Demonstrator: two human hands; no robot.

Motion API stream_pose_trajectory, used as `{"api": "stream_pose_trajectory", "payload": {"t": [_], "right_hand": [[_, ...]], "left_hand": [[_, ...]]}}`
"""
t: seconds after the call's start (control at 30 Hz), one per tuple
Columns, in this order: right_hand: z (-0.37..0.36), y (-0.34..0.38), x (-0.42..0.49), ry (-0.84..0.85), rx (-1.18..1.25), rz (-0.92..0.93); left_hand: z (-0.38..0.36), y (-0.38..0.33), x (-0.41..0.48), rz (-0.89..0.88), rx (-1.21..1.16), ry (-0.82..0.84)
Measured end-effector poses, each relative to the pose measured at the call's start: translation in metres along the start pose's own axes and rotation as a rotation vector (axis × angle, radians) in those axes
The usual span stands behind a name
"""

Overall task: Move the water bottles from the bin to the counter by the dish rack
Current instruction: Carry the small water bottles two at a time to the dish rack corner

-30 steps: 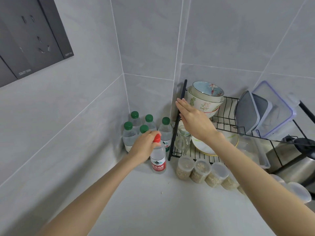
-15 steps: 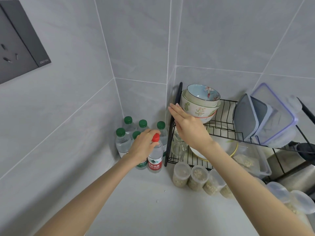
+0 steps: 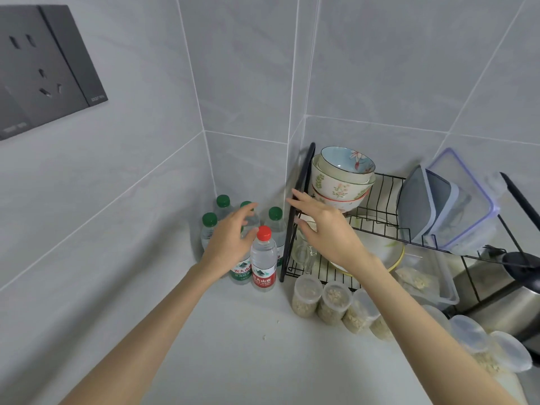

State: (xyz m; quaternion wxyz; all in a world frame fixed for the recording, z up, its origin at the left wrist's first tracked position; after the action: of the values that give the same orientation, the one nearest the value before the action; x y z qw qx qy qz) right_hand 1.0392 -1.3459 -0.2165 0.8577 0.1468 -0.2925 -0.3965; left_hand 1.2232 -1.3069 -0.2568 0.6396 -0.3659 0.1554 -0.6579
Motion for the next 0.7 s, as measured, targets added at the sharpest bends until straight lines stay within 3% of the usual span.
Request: {"api": "stream_pose_trajectory", "payload": {"t": [0.2, 0.4, 0.53, 0.7], "right_hand": [[0.009, 0.003, -0.025, -0.020, 0.052, -0.118], [0.018, 0.011, -0.064, -0.106, 0.065, -0.248], [0.023, 0.012, -0.098, -0.145, 0.180, -0.409], [0.035, 0.024, -0.157, -0.311, 0.368, -0.571]], "left_hand": [[0.032, -0.017, -0.028, 0.004, -0.067, -0.103], [0.035, -0.030, -0.058, 0.045, -0.179, -0.096], [0.024, -0.041, -0.070, 0.042, -0.264, -0.005], [0.003, -0.062, -0.091, -0.010, -0.341, 0.156]]}}
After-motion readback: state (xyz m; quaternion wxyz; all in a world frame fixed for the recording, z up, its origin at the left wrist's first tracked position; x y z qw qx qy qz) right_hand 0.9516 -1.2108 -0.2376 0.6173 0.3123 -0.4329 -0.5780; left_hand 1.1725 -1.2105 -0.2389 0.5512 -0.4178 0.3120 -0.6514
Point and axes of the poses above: each hand's wrist, its own x-axis towards the middle knuckle, its own z-axis out of the back of the hand, y = z × x, the point moved 7 cm from there along x, towards the middle knuckle, and after that the axes turned 4 degrees about -z, right-handed, at the moved point
